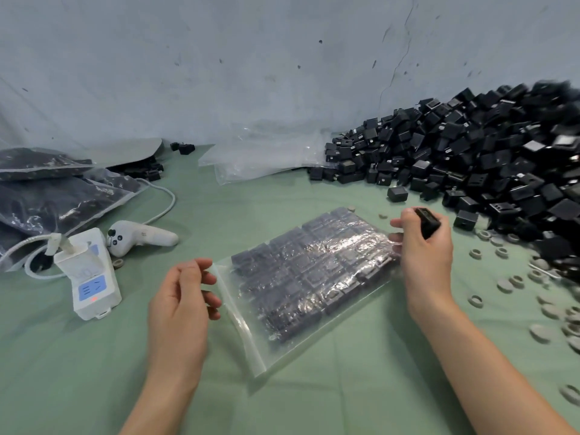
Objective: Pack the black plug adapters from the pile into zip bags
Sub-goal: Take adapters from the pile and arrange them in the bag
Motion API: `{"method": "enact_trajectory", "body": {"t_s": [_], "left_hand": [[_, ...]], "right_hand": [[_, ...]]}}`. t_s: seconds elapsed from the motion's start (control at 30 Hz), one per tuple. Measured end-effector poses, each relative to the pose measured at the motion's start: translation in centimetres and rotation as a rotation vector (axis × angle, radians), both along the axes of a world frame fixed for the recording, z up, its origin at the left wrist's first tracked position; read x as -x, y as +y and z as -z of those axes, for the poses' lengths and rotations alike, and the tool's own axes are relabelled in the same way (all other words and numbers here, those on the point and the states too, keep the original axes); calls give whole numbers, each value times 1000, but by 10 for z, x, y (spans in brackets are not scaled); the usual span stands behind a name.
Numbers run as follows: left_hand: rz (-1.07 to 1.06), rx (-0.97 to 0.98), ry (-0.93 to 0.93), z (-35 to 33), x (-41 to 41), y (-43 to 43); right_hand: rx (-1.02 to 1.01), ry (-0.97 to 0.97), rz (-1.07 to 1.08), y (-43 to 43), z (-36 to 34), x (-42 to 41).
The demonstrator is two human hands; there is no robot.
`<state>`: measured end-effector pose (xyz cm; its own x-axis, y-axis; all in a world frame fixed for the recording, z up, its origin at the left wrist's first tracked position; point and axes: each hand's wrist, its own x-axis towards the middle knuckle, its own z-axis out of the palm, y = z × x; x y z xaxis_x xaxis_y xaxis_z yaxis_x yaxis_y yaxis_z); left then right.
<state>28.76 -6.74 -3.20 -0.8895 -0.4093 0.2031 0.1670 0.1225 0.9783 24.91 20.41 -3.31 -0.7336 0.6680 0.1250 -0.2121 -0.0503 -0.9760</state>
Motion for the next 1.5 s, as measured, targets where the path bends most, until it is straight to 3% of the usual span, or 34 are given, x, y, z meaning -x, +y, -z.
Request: {"method": "enact_trajectory", "body": {"t_s": [0.23, 0.4, 0.57, 0.77, 0.93, 1.07, 1.37, 1.5], "left_hand": [[185, 350, 147, -11, -1, 63], [483, 536, 252, -26, 30, 162], [765, 889, 159, -21, 90, 270], [861, 1263, 121, -8, 144, 349], [904, 1257, 64, -3, 162, 383], [974, 1143, 52, 5, 163, 394], [971, 1009, 179, 14, 164, 397], [895, 1145, 244, 15, 167, 390]], "right_hand": [[359, -111, 89, 56, -1, 6], [677, -123, 160, 96, -7, 8], [811, -96, 249, 117, -6, 14], [894, -83, 240, 129, -5, 23], [948, -69, 160, 151, -10, 20], [987, -68, 129, 160, -12, 16], [1010, -52, 91, 165, -10, 12], [1004, -71, 85, 166, -10, 12]]}}
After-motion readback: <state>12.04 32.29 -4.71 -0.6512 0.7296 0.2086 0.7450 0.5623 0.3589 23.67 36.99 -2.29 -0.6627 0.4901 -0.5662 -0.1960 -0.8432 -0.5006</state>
